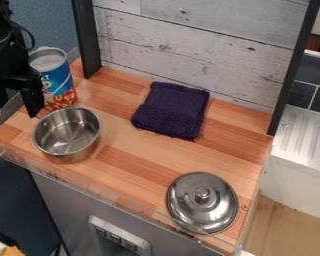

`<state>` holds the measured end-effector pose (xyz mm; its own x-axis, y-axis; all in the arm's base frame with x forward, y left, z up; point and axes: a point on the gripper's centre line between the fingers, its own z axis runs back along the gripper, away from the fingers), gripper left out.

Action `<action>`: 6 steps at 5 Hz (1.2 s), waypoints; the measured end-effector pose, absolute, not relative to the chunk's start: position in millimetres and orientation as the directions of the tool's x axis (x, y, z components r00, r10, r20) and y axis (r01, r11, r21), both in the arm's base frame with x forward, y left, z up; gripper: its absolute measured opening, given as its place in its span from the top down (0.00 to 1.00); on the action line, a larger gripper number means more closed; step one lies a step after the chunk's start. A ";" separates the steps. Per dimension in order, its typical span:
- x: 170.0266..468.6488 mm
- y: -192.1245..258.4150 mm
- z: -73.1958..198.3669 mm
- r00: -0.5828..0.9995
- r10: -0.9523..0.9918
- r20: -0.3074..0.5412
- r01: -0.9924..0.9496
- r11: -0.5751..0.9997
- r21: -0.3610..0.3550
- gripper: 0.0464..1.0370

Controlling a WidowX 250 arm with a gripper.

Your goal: Moved the purple cloth between the silver pot and the silver lid

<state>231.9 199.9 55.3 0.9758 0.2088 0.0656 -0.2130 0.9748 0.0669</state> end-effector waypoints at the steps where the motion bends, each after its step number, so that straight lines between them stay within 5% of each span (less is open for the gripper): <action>1: 230.7 196.6 47.9 0.976 0.212 0.045 -0.214 0.976 0.050 0.04; 5: 313.4 61.4 73.3 0.980 0.112 0.164 -0.117 0.993 0.021 0.04; 6: 342.4 36.8 57.1 0.974 0.154 0.168 -0.162 0.986 0.031 0.04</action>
<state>342.4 36.8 57.1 0.9736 0.1542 0.1682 -0.1616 0.9864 0.0309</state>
